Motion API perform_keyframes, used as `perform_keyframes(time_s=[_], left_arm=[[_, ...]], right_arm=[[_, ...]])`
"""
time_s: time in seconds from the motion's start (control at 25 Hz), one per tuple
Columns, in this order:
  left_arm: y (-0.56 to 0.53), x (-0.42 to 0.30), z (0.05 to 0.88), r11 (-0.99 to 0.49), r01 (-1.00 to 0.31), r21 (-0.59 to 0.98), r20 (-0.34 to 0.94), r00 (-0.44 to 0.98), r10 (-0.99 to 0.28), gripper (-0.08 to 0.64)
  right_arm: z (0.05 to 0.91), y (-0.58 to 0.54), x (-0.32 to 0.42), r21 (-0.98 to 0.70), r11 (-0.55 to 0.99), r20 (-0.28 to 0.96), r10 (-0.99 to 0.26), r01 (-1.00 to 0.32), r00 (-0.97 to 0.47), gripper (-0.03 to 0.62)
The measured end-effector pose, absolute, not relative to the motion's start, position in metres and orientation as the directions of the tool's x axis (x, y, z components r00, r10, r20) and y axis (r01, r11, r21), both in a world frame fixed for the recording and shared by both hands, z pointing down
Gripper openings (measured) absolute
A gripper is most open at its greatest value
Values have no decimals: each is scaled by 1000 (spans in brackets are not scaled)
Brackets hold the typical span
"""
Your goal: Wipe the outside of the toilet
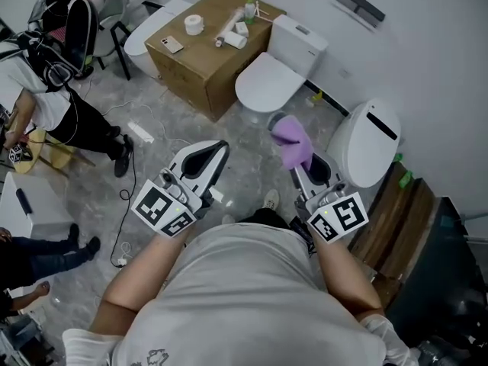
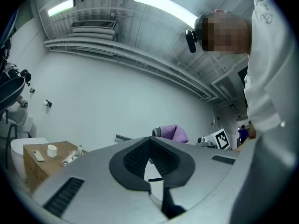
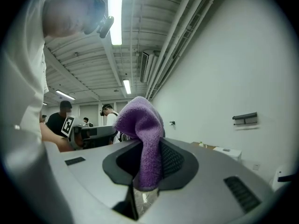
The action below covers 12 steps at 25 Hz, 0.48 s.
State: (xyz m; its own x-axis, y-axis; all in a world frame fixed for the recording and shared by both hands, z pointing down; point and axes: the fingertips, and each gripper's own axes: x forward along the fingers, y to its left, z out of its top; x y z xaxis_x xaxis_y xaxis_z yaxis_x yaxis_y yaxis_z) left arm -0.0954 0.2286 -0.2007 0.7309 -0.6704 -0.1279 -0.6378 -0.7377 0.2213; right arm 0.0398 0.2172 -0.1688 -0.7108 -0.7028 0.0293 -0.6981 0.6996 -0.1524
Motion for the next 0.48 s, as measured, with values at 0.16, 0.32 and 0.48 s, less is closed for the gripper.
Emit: perform_keyframes(time_s=[0.16, 0.32, 0.48], left_arm=[[238, -100, -204, -742, -631, 227, -133, 734, -665, 6], [246, -98, -209, -746, -625, 228, -147, 736, -661, 6], [255, -97, -211, -744, -626, 233, -153, 732, -664, 6]], right_arm=[[-174, 228, 33, -151, 700, 25, -704, -698, -710, 81], [-178, 235, 35, -150, 700, 27, -703, -698, -711, 81], [-178, 245, 37, -153, 701, 31, -701, -697, -712, 81]])
